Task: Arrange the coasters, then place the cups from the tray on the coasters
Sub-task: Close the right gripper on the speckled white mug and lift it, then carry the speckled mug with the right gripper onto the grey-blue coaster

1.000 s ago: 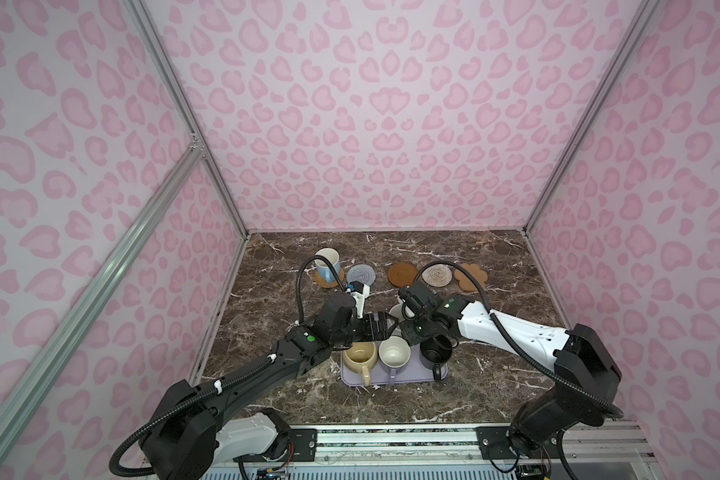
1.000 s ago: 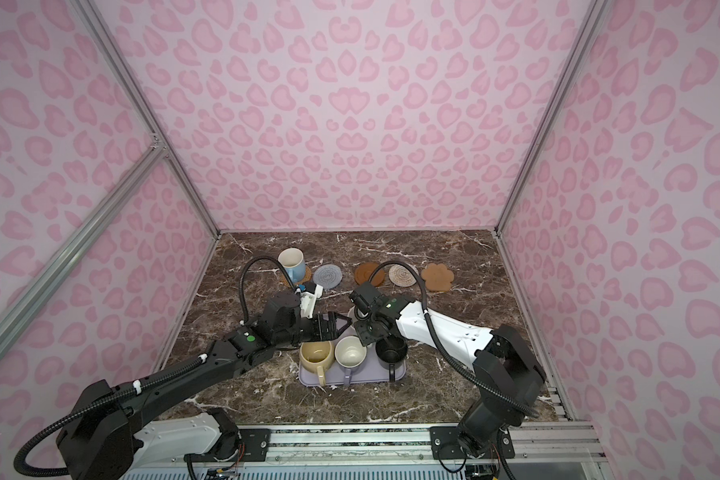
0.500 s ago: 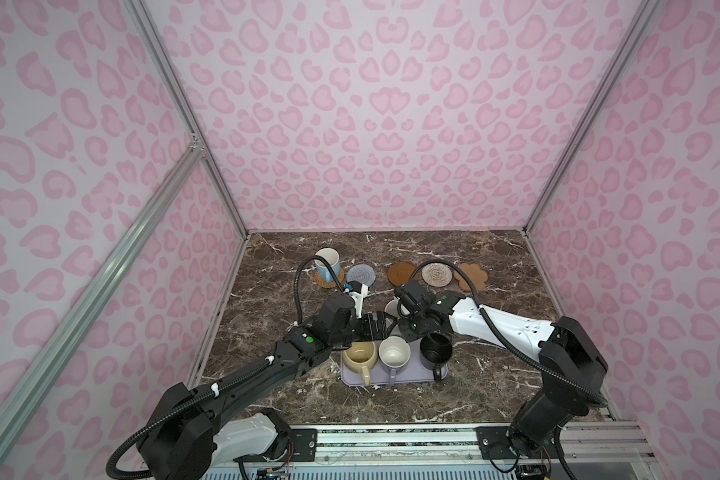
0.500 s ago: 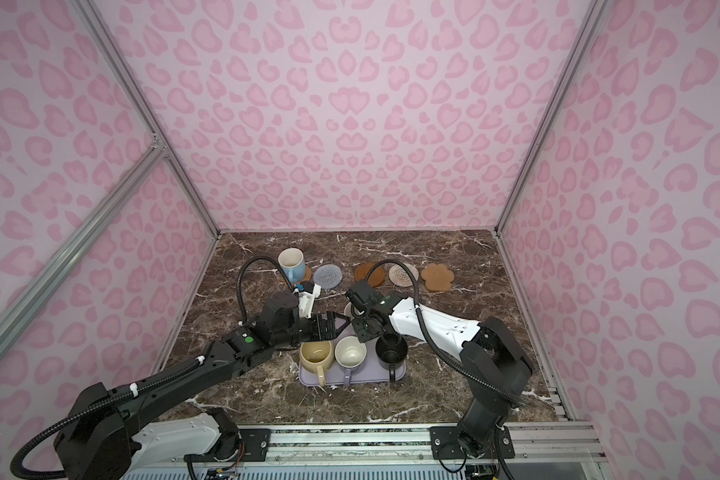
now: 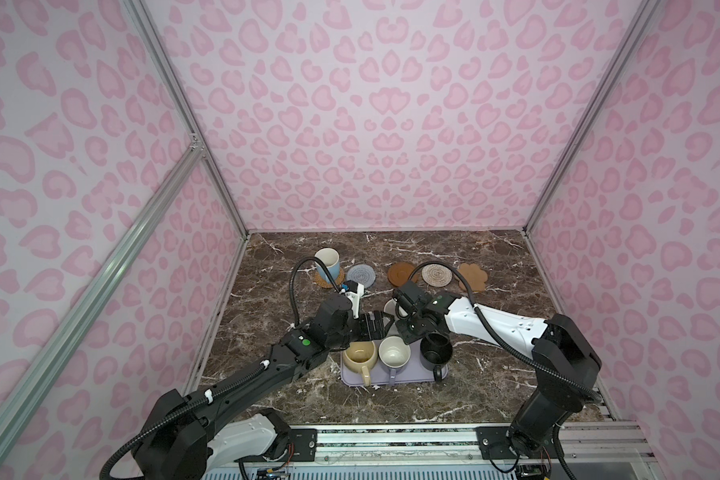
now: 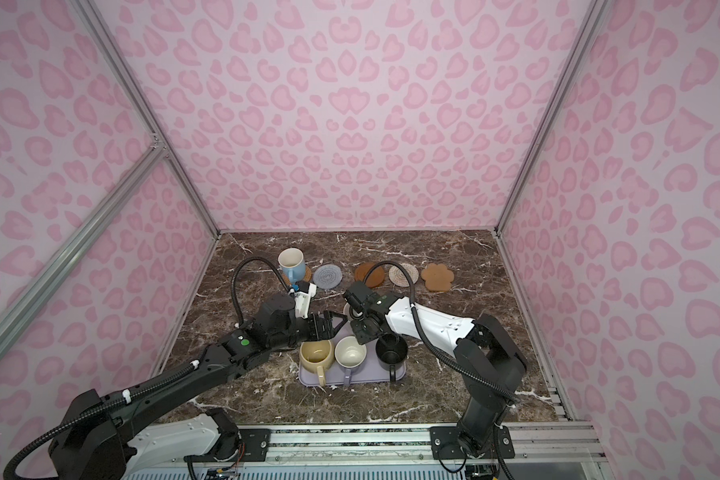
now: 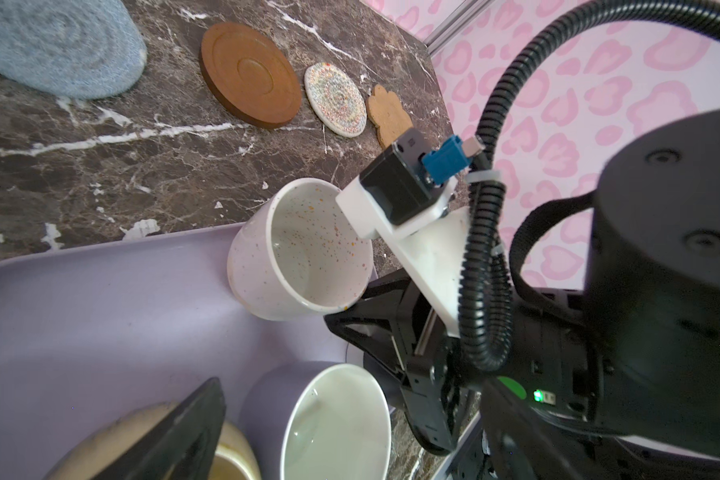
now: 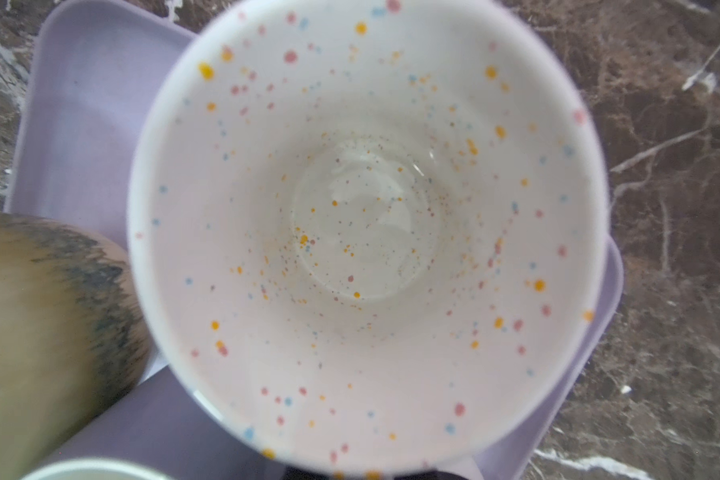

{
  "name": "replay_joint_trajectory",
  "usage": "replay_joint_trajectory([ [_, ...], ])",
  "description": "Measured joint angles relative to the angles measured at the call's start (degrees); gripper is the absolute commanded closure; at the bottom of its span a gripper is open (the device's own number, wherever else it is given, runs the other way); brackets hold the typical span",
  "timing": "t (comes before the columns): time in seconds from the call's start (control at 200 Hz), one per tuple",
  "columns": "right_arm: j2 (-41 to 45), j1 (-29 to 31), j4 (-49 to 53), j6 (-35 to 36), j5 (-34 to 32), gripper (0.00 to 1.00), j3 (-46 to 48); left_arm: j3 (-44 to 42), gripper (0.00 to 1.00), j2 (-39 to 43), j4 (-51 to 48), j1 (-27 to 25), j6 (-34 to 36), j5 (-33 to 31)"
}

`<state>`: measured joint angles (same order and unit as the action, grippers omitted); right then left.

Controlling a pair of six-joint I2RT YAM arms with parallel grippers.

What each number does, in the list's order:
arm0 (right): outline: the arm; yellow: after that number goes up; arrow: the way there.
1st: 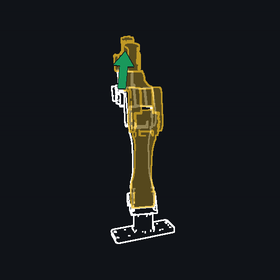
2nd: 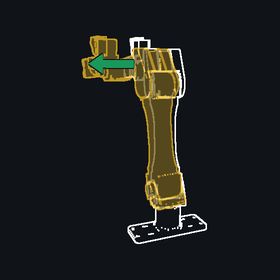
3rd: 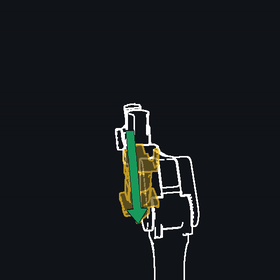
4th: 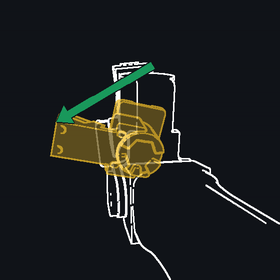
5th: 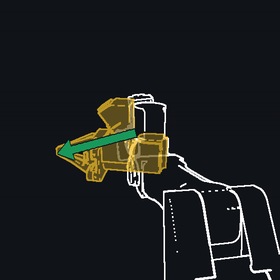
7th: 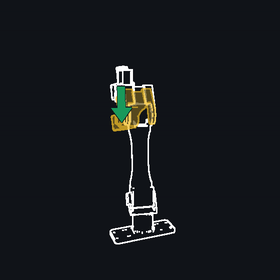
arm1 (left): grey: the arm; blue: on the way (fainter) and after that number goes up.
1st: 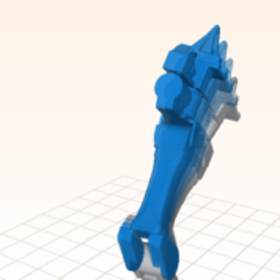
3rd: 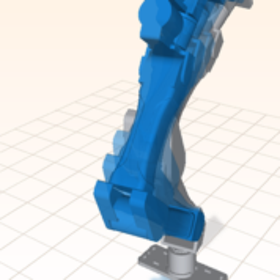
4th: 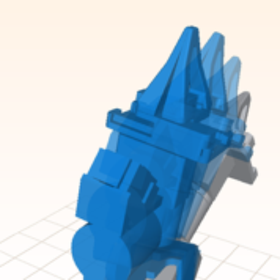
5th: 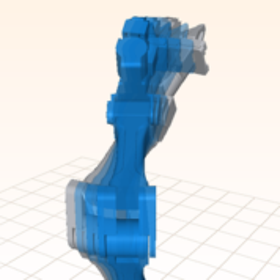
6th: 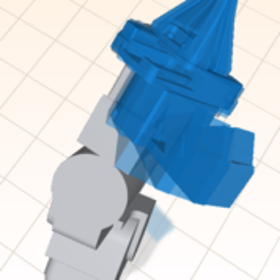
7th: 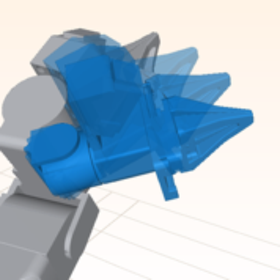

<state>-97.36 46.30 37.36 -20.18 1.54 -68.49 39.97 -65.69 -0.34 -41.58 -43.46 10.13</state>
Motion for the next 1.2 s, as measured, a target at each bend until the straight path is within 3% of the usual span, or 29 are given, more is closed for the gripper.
replay_joint_trajectory([
  [0.36,2.4,0.9,0.7,-1.4,-3.1,1.00,-2.1,-1.5,0.03,3.4,0.0,0.0,0.2,-4.7],
  [0.605,-1.4,0.9,1.7,-2.9,-5.2,1.00,-10.1,1.4,0.03,3.5,-2.1,1.2,2.0,-8.2],
  [1.015,-16.6,0.7,4.7,-5.3,-8.4,1.00,-31.8,3.2,0.03,3.6,-3.1,14.5,3.4,-5.2],
  [1.2,-25.6,0.2,8.3,-6.7,-10.8,1.00,-43.8,3.3,0.03,2.9,-3.4,17.4,4.7,-4.3],
])
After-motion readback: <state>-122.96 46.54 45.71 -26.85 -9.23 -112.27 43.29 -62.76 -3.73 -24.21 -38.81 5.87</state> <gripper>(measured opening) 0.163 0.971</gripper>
